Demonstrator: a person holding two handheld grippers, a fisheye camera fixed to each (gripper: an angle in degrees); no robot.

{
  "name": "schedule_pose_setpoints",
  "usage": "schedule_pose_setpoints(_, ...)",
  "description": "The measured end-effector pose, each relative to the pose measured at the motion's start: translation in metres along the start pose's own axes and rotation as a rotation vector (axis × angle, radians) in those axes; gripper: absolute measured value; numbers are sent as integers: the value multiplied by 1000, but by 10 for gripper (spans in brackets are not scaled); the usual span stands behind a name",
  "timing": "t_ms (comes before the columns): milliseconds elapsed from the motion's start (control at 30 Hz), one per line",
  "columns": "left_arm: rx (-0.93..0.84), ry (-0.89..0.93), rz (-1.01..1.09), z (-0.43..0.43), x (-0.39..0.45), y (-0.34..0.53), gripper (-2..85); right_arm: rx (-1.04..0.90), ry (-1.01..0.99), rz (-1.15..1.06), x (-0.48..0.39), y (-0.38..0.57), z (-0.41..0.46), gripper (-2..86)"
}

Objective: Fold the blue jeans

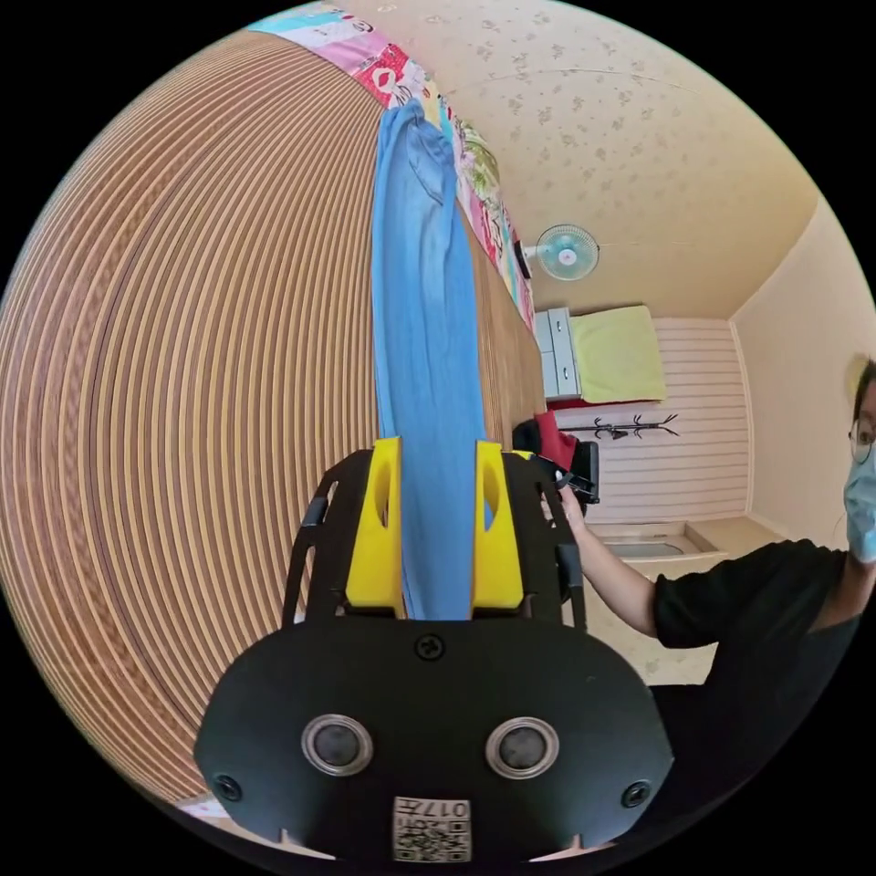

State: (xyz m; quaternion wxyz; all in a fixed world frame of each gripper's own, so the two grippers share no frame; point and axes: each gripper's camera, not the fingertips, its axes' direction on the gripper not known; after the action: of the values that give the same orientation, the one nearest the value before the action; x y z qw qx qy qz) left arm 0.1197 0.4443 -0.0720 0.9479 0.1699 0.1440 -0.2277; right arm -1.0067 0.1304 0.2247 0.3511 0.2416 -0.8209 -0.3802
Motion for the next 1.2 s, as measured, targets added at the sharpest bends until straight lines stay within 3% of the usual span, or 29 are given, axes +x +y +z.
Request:
schedule_pose_setpoints(67, 14, -62, -23, 5, -6, -22, 131, 59, -26, 4, 8, -47, 9, 107)
schedule_pose_setpoints(167, 0, -19, -64, 13, -20, -31, 135, 44, -134, 31, 7, -79, 23, 112)
schedule_pose_setpoints(300, -80, -25, -33, 17, -26, 11, 122, -33, -76, -3, -9, -61, 26, 109)
schedule_pose_setpoints(467, -137, 94, -116, 31, -41, 59, 114, -82, -211, 45, 3, -18, 15, 104)
schedule_pose_setpoints(600, -124, 114, -130, 44, -52, 58, 94, -112, -286, 63, 12, -36, 16, 88)
schedule_pose_setpoints(867, -229, 231, -117, 65, -85, 45, 10, -343, -350, -6, -1, -92, 39, 32)
schedule_pose_setpoints(1000, -207, 329, -76, 44, -93, 71, -1, -290, -411, -40, -3, -79, 11, 25)
schedule_pose_setpoints(1200, -115, 462, 40, 8, -56, 132, -5, -159, -677, -99, -32, -29, -53, 17)
